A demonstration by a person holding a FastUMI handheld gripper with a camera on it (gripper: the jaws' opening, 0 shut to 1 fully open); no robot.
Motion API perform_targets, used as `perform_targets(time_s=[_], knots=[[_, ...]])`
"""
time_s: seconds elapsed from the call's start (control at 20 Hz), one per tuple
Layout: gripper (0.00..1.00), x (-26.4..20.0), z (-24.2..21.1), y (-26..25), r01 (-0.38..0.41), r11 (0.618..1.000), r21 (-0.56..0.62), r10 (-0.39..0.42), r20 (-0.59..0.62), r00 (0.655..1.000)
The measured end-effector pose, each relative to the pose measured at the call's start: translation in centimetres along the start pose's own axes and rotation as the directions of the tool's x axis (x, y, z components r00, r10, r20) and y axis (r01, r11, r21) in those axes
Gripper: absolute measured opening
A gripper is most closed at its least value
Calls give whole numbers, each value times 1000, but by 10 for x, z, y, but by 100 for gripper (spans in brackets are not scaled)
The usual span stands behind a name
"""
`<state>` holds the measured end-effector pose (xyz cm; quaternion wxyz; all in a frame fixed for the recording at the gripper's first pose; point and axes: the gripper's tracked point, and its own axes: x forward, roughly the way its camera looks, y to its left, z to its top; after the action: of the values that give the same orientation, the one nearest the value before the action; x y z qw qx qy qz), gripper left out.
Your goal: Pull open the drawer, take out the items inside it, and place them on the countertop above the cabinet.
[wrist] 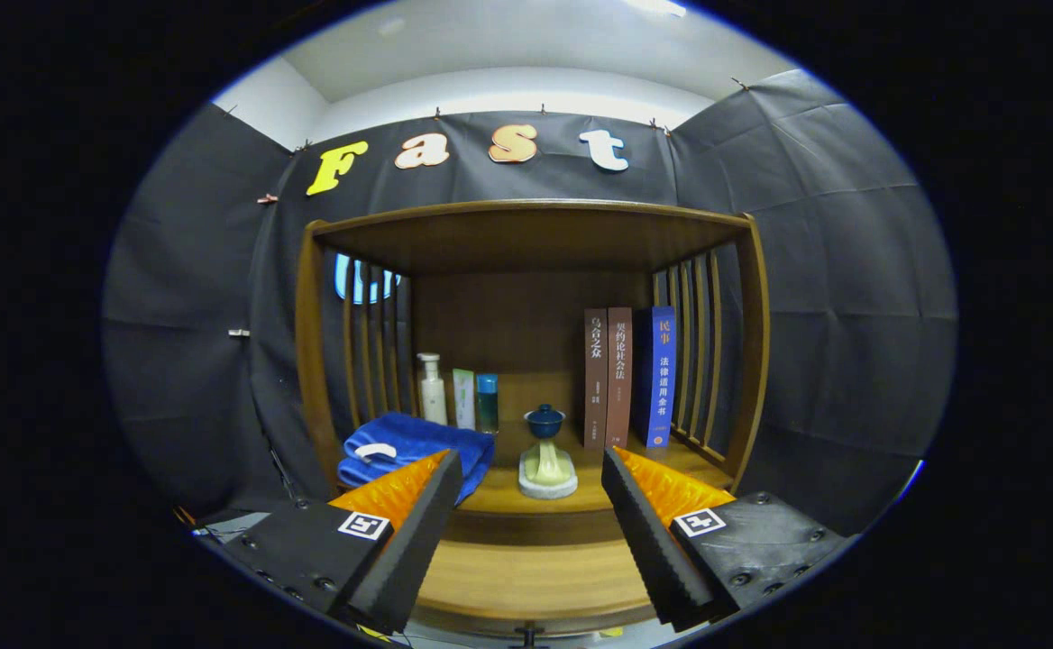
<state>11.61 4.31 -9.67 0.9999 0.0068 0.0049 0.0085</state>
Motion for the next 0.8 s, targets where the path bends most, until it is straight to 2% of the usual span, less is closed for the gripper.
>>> perform_targets(time_s=[0.25, 0.4, 0.6, 0.8], knots=[[99, -49, -54, 1, 2, 998, 56, -3, 24, 1000], [99, -62, -99, -3, 3, 996, 87, -2, -9, 1000], [99, -67, -153, -3, 4, 996, 85, 3, -81, 997], [99, -51, -197, -2, 6, 999, 37, 0, -144, 990]])
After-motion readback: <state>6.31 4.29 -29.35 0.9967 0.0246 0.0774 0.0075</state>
